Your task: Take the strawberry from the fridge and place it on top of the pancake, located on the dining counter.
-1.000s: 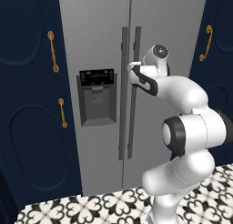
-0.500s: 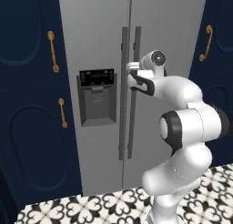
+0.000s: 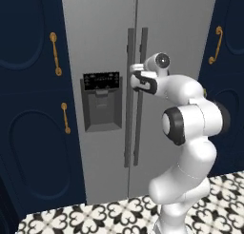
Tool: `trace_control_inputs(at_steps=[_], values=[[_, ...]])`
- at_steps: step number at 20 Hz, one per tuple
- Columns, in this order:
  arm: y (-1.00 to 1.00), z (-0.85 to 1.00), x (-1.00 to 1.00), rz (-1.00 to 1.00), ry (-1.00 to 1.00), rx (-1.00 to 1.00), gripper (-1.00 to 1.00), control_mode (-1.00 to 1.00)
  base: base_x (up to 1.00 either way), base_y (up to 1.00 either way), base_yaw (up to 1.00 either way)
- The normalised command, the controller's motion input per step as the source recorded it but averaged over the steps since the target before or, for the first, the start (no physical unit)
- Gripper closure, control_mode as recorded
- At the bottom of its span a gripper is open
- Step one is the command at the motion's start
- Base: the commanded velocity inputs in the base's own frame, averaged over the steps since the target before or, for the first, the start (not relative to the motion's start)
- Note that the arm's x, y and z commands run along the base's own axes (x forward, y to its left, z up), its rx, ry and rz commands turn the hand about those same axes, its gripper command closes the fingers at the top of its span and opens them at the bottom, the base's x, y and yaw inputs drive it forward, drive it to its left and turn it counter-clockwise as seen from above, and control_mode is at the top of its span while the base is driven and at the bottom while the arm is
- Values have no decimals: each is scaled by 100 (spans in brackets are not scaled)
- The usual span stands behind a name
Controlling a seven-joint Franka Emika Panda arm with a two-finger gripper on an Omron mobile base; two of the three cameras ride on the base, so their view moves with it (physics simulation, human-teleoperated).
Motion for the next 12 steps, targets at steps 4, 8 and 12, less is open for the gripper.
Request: trace_control_inputs(at_steps=[4, 8, 12], values=[[0, 0, 23, 5, 0, 0, -100, -100, 0, 0, 0], [0, 0, 22, 5, 0, 0, 100, -100, 0, 0, 0], [-1, 2, 4, 1, 0, 0, 100, -100, 0, 0, 0]])
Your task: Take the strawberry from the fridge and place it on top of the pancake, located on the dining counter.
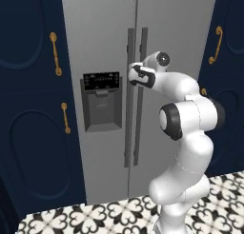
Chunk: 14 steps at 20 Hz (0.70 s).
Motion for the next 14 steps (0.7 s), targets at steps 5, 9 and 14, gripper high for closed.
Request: trace_control_inputs(at_steps=[5, 9, 14], values=[[-14, 7, -38, 0, 0, 0, 100, -100, 0, 0, 0], [-38, 2, -70, 0, 2, 0, 100, -100, 0, 0, 0], [-86, 0, -89, 0, 0, 0, 100, -100, 0, 0, 0]])
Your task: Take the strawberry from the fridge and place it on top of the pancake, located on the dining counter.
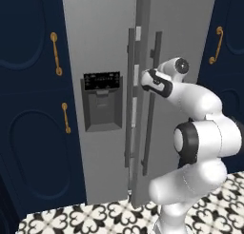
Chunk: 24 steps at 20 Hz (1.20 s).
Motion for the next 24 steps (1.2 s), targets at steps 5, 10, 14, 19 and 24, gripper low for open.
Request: trace_control_inputs(at_steps=[5, 10, 14, 19, 24], values=[[-99, 0, -98, 0, 0, 0, 100, -100, 0, 0, 0], [-100, 0, -80, 0, 5, 0, 100, -100, 0, 0, 0], [-100, 0, -66, 0, 6, 0, 100, -100, 0, 0, 0], [-100, 0, -52, -2, 1, 2, 100, -100, 0, 0, 0], [-91, 0, -63, -5, 0, 5, 100, -100, 0, 0, 0]])
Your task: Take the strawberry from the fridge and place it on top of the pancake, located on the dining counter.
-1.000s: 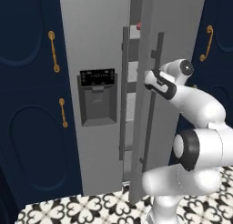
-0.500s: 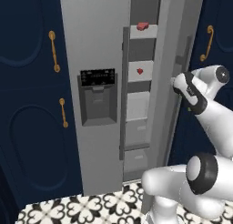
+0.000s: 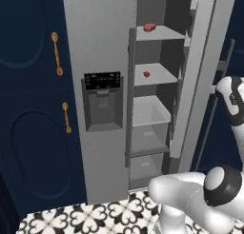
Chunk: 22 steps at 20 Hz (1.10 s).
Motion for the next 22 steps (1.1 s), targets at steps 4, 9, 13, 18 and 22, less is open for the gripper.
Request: trace_control_inputs(at_steps=[4, 9, 13, 18, 22], values=[[-71, 5, -68, -9, 0, 4, -100, -100, 0, 0, 0], [-53, 18, -71, -11, 0, 1, -100, -100, 0, 0, 0], [9, 20, -76, -17, 11, -5, -100, -100, 0, 0, 0], [96, 0, -29, -6, 30, -30, -100, -100, 0, 0, 0], [100, 0, 6, 0, 44, -59, -100, -100, 0, 0, 0]])
